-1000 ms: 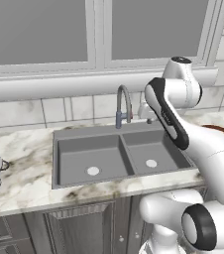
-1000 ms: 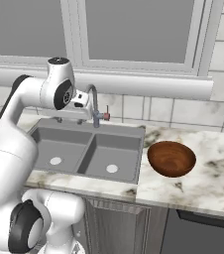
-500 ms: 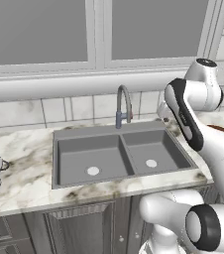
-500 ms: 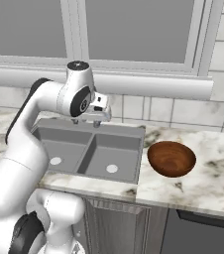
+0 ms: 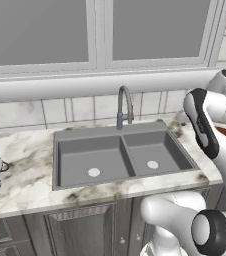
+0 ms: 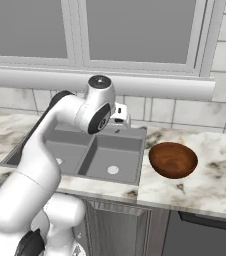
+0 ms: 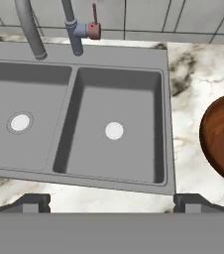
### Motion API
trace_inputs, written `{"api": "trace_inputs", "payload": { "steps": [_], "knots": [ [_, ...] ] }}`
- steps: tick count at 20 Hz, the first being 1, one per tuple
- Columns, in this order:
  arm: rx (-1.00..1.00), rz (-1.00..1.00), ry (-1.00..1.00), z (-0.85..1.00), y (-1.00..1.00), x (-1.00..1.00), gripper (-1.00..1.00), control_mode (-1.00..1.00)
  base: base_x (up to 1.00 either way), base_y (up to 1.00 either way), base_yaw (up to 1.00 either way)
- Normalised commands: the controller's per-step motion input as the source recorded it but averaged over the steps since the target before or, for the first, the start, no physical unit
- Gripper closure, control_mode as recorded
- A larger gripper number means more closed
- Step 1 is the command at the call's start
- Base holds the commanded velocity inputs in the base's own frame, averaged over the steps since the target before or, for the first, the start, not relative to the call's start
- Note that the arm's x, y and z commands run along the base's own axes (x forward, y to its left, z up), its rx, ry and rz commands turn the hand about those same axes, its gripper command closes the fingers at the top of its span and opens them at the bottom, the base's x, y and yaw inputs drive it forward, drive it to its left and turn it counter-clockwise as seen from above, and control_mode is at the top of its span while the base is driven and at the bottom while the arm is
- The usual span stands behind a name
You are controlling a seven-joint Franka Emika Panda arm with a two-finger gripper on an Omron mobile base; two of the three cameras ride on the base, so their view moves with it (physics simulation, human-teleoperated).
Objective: Place the colander in the left basin and the bowl in the right basin of the sink.
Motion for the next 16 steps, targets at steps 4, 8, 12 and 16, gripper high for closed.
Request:
{"api": "trace_inputs", "payload": {
  "steps": [4,8,12,16],
  "knots": [
    [-0.03,0.0,-0.07,-0.26,-0.45,0.0,-1.0,-1.0,0.0,0.0,0.0],
    [-0.05,0.0,-0.03,-0.23,-0.39,0.0,-1.0,-1.0,0.0,0.0,0.0],
    [-0.05,0.0,0.0,-0.2,-0.35,0.04,-1.0,-1.0,0.0,0.0,0.0],
    [-0.05,0.0,0.0,-0.13,-0.33,0.16,-1.0,-1.0,0.0,0.0,0.0]
  ]
}}
